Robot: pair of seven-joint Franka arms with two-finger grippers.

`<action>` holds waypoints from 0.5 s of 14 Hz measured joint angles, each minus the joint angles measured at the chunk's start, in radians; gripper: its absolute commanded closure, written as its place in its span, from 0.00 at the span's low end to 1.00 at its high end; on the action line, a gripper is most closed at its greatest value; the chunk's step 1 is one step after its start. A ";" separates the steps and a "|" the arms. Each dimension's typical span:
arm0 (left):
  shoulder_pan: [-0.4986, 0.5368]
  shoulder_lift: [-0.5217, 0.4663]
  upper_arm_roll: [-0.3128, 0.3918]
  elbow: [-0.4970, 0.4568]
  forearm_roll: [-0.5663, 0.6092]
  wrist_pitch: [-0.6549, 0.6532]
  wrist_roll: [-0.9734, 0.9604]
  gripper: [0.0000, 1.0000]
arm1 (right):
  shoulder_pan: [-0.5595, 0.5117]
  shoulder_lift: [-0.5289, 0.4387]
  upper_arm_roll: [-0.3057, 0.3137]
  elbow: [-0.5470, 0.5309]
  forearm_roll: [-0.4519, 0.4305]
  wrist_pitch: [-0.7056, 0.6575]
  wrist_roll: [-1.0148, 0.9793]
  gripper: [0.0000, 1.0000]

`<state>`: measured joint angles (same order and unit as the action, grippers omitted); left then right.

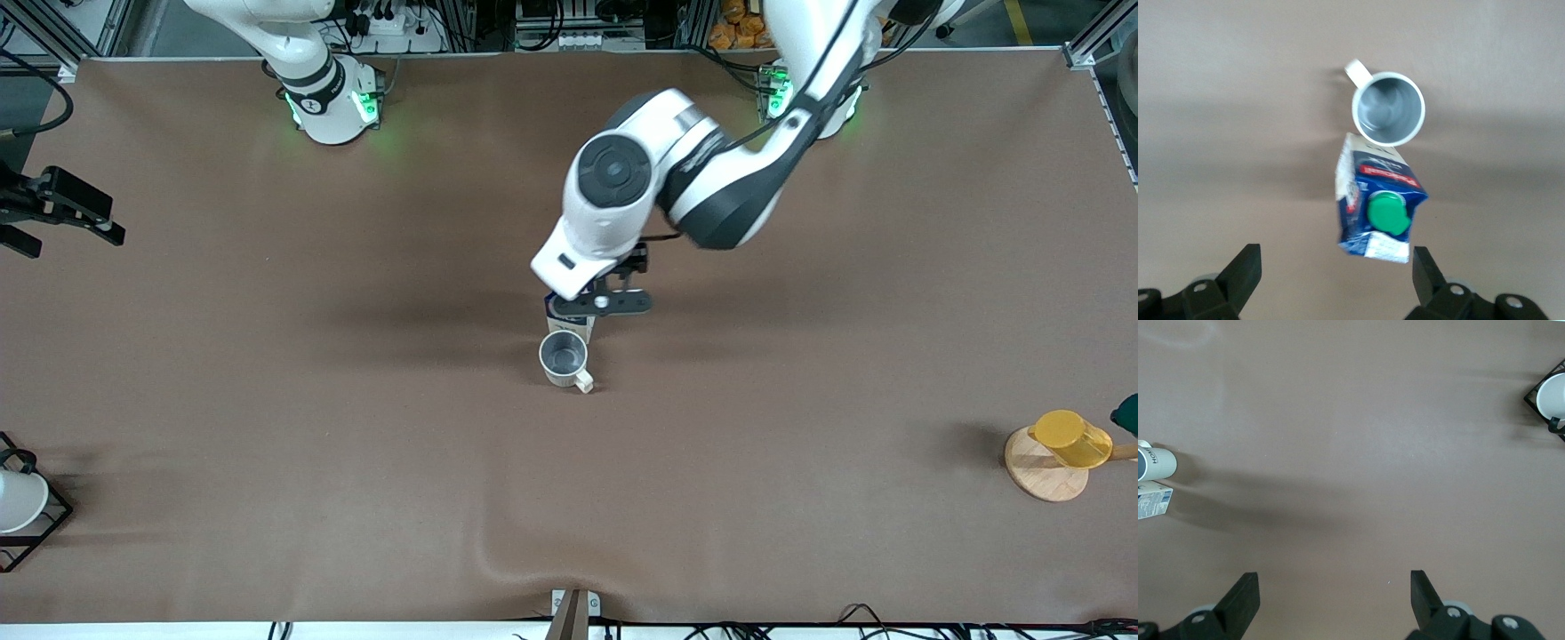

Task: Place milk next to cup

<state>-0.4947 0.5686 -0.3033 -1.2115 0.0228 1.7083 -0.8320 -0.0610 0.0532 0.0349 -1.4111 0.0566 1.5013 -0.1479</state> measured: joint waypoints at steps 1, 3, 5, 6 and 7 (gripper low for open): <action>0.030 -0.037 0.002 0.002 0.001 -0.025 0.000 0.00 | 0.005 0.000 0.000 0.000 -0.001 0.000 0.001 0.00; 0.108 -0.116 0.008 0.002 0.025 -0.060 0.002 0.00 | 0.031 0.000 -0.015 0.000 -0.004 0.000 0.004 0.00; 0.211 -0.186 0.009 -0.001 0.042 -0.115 0.024 0.00 | 0.054 -0.001 -0.033 0.000 -0.006 0.000 0.006 0.00; 0.263 -0.213 0.010 -0.004 0.050 -0.152 0.040 0.00 | 0.057 -0.001 -0.036 0.000 -0.006 0.000 0.006 0.00; 0.321 -0.237 0.009 -0.009 0.063 -0.193 0.075 0.00 | 0.057 -0.001 -0.038 0.000 -0.006 0.000 0.008 0.00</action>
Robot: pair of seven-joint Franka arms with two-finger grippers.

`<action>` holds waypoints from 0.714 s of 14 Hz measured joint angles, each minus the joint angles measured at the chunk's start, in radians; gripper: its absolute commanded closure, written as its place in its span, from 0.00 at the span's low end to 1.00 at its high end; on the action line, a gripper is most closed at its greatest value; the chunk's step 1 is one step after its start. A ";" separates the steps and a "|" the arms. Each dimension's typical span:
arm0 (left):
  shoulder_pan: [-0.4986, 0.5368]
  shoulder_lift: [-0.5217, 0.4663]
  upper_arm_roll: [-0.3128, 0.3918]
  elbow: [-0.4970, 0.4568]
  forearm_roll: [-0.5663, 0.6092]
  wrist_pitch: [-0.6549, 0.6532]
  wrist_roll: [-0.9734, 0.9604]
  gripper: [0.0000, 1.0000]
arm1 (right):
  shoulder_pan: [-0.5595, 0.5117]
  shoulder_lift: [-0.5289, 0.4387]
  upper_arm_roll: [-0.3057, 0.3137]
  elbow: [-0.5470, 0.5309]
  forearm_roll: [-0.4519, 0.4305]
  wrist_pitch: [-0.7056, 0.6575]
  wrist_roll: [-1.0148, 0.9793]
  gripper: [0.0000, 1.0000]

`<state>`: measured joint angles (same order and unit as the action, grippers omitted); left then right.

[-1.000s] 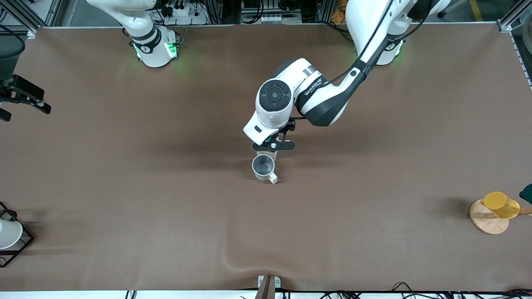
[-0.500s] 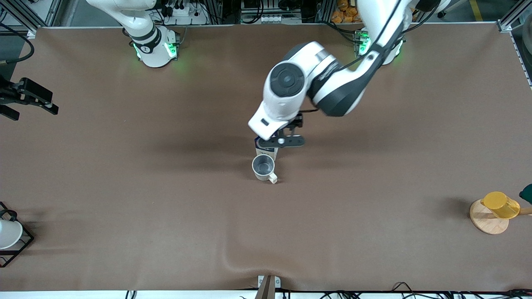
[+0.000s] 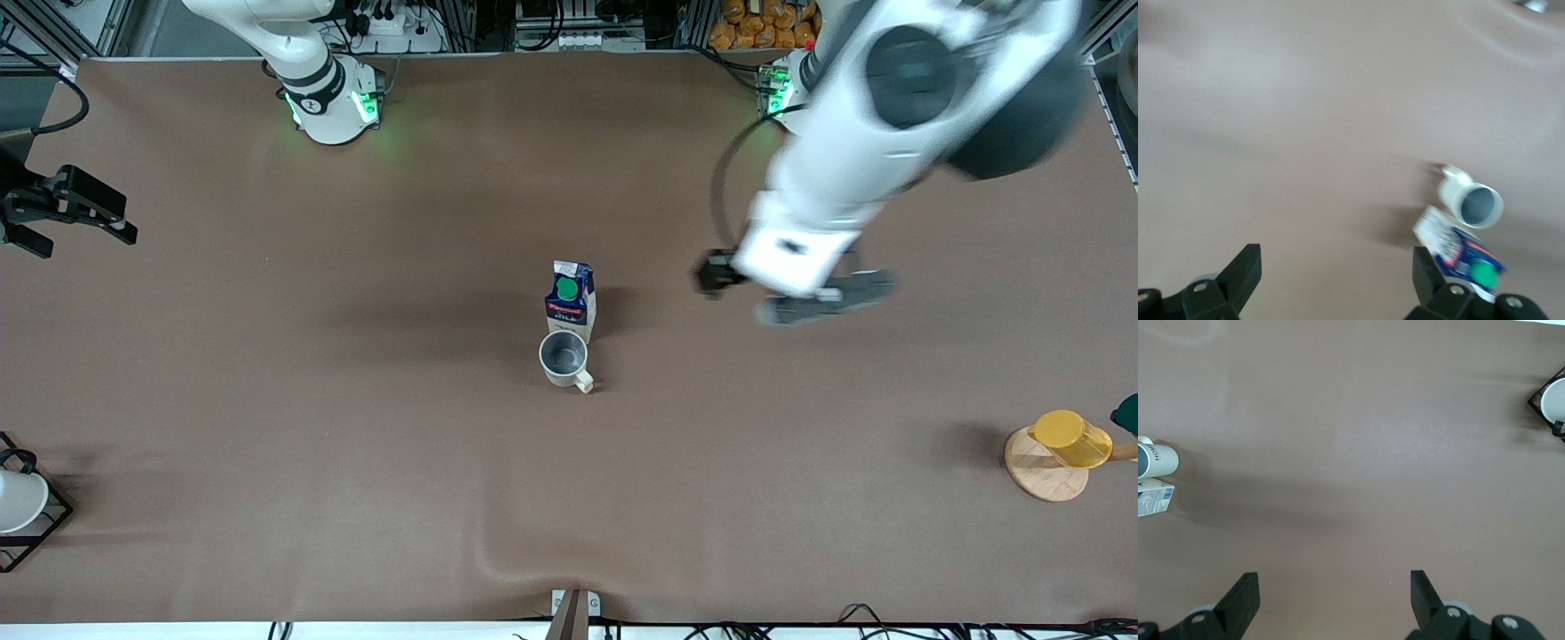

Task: Place milk next to cup

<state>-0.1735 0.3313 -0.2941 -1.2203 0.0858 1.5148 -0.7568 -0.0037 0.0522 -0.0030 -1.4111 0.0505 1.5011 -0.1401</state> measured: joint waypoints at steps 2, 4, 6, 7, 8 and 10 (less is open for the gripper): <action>0.098 -0.029 -0.002 -0.014 0.001 -0.031 0.103 0.00 | 0.001 0.000 -0.001 0.000 0.000 0.000 0.005 0.00; 0.168 -0.049 -0.004 -0.031 0.001 -0.040 0.165 0.00 | 0.004 0.000 -0.002 0.000 -0.006 0.001 0.006 0.00; 0.192 -0.079 -0.006 -0.065 0.001 -0.045 0.174 0.00 | 0.014 0.000 -0.002 -0.001 -0.024 0.001 0.007 0.00; 0.195 -0.098 -0.007 -0.084 0.001 -0.046 0.174 0.00 | 0.026 0.000 -0.003 0.000 -0.047 0.001 0.019 0.00; 0.199 -0.118 -0.009 -0.102 0.001 -0.046 0.174 0.00 | 0.040 0.000 -0.006 0.000 -0.060 0.001 0.050 0.00; 0.211 -0.155 -0.009 -0.136 0.001 -0.046 0.184 0.00 | 0.060 0.000 -0.008 0.000 -0.071 0.001 0.102 0.00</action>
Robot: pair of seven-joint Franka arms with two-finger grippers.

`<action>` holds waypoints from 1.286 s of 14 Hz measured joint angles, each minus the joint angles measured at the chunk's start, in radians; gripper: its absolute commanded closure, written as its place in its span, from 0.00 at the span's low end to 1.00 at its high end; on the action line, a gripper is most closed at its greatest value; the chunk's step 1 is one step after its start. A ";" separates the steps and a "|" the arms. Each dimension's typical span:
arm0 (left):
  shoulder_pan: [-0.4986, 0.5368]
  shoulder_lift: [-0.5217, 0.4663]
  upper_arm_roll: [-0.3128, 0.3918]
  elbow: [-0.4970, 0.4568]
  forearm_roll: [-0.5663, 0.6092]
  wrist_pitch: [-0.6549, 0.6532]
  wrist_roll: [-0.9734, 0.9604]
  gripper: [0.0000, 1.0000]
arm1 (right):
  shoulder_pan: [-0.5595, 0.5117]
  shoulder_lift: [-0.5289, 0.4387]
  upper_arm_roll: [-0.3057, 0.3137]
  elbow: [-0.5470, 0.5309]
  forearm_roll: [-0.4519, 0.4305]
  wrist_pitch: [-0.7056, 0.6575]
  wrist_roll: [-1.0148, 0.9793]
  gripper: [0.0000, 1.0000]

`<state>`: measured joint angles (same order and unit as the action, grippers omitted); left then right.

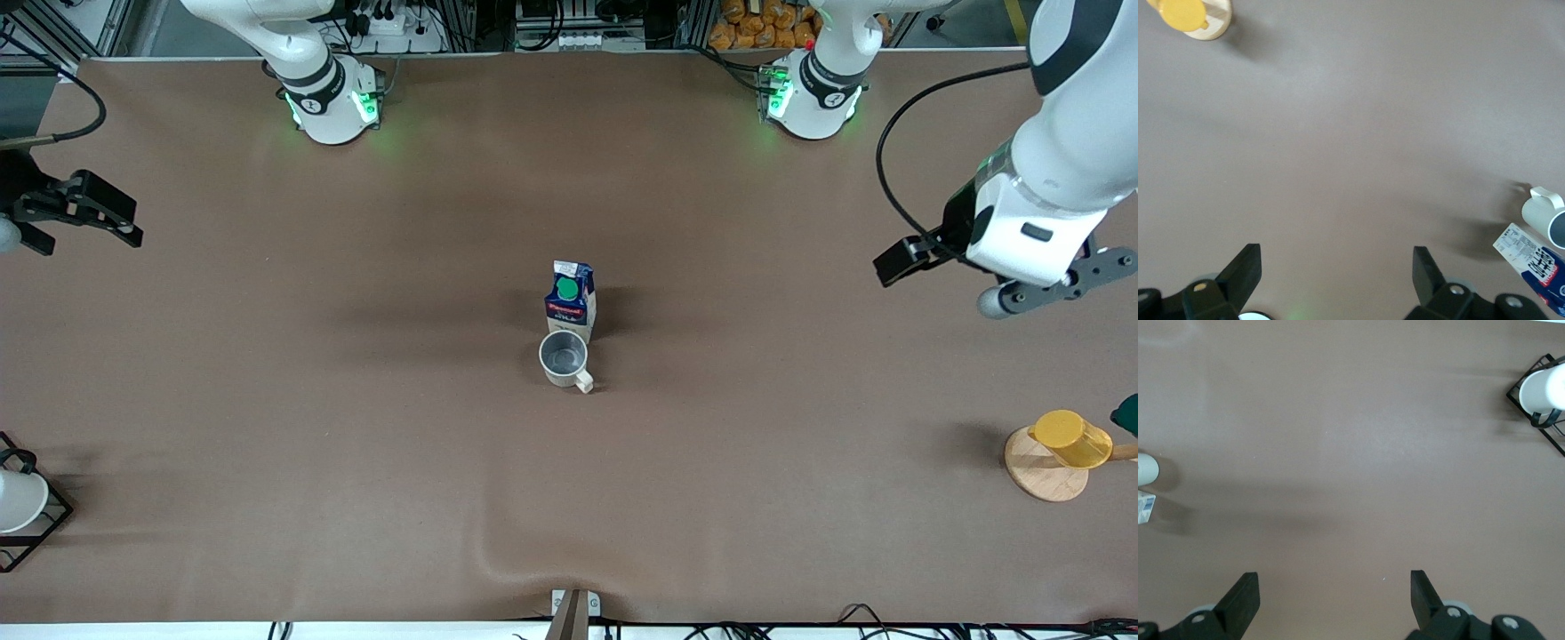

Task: Place milk next to cup

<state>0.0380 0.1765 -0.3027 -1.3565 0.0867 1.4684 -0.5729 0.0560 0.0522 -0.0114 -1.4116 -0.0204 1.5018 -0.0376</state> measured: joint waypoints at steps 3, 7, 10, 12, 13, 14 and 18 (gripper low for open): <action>0.004 -0.062 0.049 -0.072 -0.002 0.000 0.088 0.00 | 0.004 0.000 -0.003 0.000 -0.002 0.000 0.011 0.00; 0.002 -0.123 0.173 -0.131 -0.027 0.006 0.270 0.00 | 0.004 0.000 -0.012 0.000 -0.002 0.000 0.011 0.00; -0.006 -0.143 0.202 -0.139 -0.045 0.006 0.326 0.00 | 0.003 0.000 -0.016 0.000 -0.002 0.000 0.011 0.00; -0.021 -0.150 0.208 -0.139 -0.049 0.004 0.343 0.00 | 0.003 0.000 -0.018 0.000 -0.002 0.000 0.011 0.00; -0.031 -0.154 0.210 -0.139 -0.049 -0.002 0.364 0.00 | 0.003 0.000 -0.020 0.000 -0.002 0.000 0.011 0.00; -0.040 -0.163 0.211 -0.139 -0.050 -0.018 0.390 0.00 | 0.003 0.000 -0.022 0.000 -0.002 0.000 0.011 0.00; -0.065 -0.209 0.214 -0.162 -0.073 -0.047 0.414 0.00 | 0.003 0.000 -0.023 0.000 -0.002 0.000 0.011 0.00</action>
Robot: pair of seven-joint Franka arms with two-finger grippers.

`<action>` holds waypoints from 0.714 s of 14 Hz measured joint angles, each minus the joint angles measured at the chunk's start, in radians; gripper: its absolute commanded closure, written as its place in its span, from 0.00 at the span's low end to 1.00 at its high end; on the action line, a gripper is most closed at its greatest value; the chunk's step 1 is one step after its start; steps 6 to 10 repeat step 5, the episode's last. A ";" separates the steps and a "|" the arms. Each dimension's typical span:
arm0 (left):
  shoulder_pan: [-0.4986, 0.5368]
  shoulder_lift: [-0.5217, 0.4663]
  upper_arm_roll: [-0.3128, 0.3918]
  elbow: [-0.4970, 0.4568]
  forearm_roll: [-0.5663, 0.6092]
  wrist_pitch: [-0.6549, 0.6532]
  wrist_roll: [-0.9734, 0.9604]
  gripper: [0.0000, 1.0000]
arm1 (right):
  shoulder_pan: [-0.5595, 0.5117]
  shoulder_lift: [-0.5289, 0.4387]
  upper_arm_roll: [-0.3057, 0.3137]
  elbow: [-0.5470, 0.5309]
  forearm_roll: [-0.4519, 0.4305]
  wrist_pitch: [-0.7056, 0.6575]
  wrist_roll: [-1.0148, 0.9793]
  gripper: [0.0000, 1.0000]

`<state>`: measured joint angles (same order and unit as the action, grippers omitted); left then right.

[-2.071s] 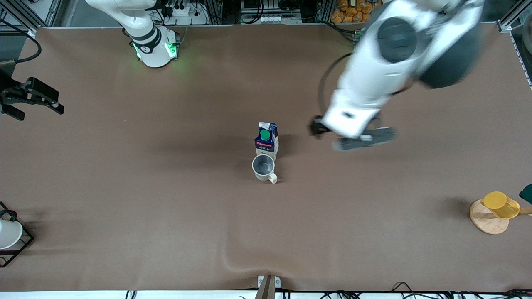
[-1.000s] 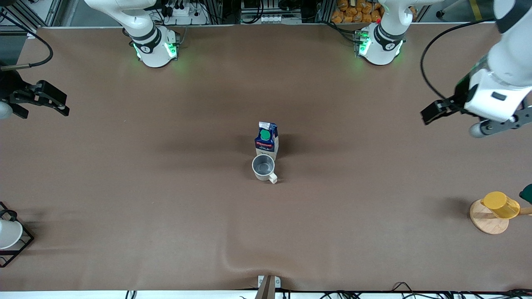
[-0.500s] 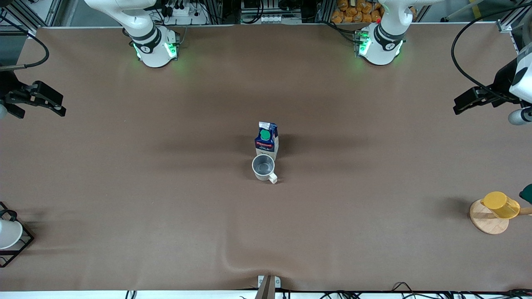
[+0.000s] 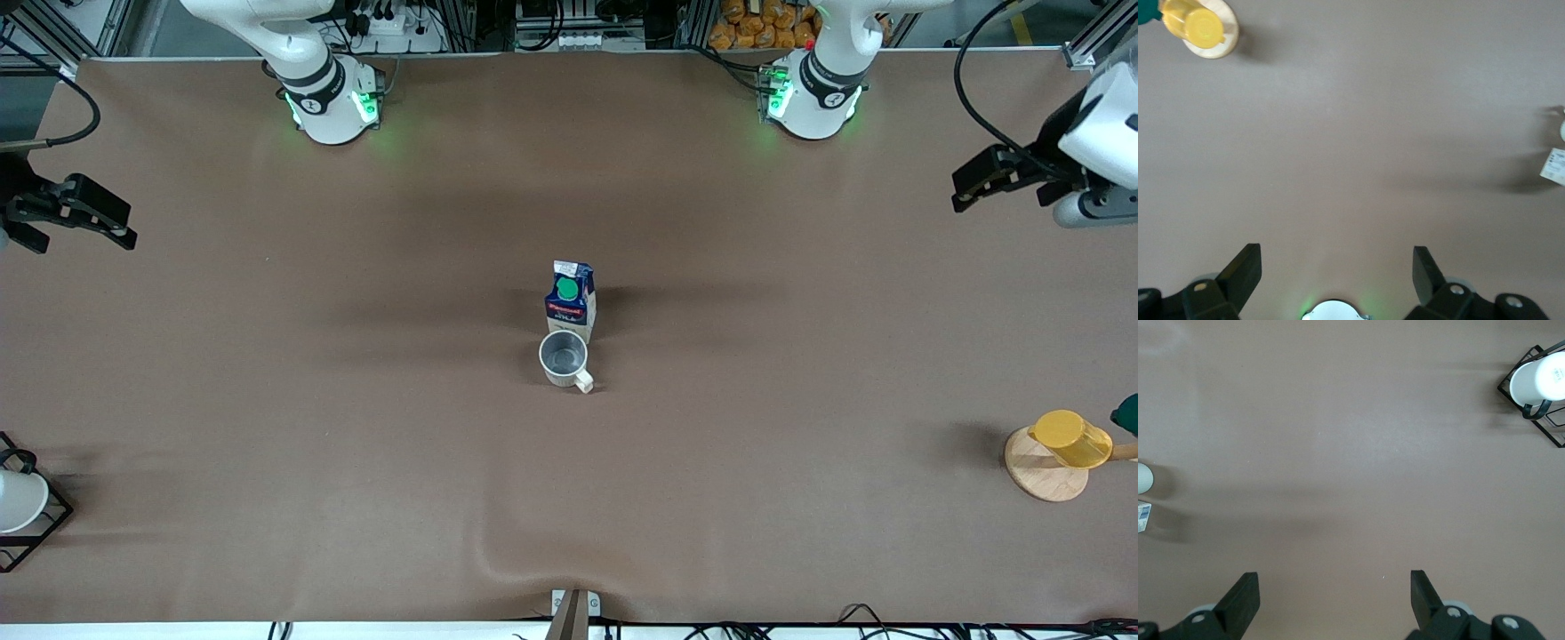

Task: Place milk next to cup

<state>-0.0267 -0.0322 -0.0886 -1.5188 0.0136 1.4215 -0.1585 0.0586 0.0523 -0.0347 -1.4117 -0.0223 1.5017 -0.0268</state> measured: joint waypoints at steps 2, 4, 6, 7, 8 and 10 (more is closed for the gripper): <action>0.000 -0.007 0.005 -0.010 -0.009 0.000 0.004 0.00 | 0.000 0.000 0.000 0.000 0.000 0.000 0.000 0.00; 0.000 -0.008 0.009 -0.011 -0.009 0.001 0.006 0.00 | 0.000 0.000 -0.001 0.000 0.000 0.000 0.000 0.00; 0.000 -0.008 0.010 -0.011 -0.009 0.001 0.007 0.00 | 0.000 0.000 -0.001 -0.001 0.000 0.000 0.000 0.00; 0.000 -0.008 0.010 -0.011 -0.009 0.001 0.007 0.00 | 0.000 0.000 -0.001 -0.001 0.000 0.000 0.000 0.00; 0.000 -0.008 0.010 -0.011 -0.009 0.001 0.007 0.00 | 0.000 0.000 -0.001 -0.001 0.000 0.000 0.000 0.00; 0.000 -0.008 0.010 -0.011 -0.009 0.001 0.007 0.00 | 0.000 0.000 -0.001 -0.001 0.000 0.000 0.000 0.00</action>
